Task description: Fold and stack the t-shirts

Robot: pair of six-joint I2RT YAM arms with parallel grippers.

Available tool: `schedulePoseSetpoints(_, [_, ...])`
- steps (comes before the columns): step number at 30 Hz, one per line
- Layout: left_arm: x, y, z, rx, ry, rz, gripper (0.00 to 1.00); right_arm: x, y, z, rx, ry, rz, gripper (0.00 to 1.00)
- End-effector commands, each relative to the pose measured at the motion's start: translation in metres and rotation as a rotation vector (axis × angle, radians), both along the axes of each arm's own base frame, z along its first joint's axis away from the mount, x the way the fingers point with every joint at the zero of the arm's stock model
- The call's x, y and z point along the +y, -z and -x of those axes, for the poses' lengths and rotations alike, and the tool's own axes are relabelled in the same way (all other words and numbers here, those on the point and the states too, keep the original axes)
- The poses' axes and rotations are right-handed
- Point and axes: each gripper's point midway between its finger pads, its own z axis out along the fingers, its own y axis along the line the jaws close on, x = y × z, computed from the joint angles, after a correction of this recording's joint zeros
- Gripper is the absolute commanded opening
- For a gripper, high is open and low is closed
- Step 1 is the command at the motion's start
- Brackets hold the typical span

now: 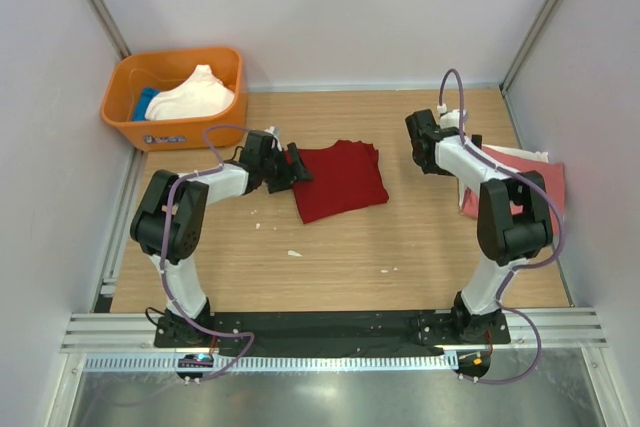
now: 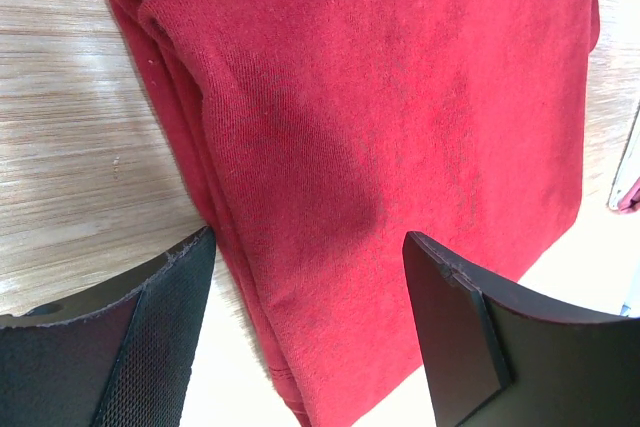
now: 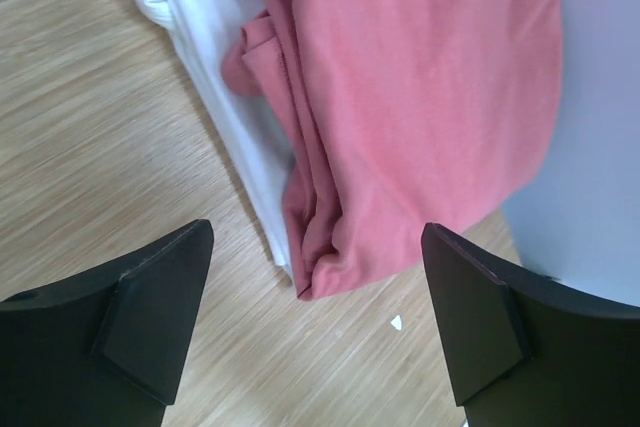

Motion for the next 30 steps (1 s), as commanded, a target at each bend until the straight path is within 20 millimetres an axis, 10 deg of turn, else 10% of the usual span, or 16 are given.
schedulePoseSetpoints(1, [-0.003, -0.011, -0.007, -0.051, 0.026, 0.018, 0.76, -0.016, -0.004, -0.005, 0.006, 0.067, 0.135, 0.93])
schedulePoseSetpoints(9, [-0.003, -0.007, -0.005, -0.039, 0.037, 0.028, 0.76, -0.018, 0.031, -0.021, 0.079, 0.076, 0.126, 0.98])
schedulePoseSetpoints(21, [0.001, 0.005, -0.007, -0.016, 0.031, 0.03, 0.76, -0.057, 0.034, -0.013, 0.148, 0.194, 0.301, 0.01])
schedulePoseSetpoints(28, [0.003, 0.006, -0.007, -0.009, 0.026, 0.03, 0.76, -0.034, 0.044, -0.016, 0.132, 0.117, 0.168, 0.01])
schedulePoseSetpoints(29, [0.004, 0.006, -0.007, -0.011, 0.022, 0.026, 0.76, -0.033, 0.044, -0.016, 0.131, 0.114, 0.157, 0.06])
schedulePoseSetpoints(30, [0.005, 0.006, -0.007, -0.011, 0.022, 0.024, 0.75, -0.032, 0.043, -0.018, 0.126, 0.111, 0.144, 0.37])
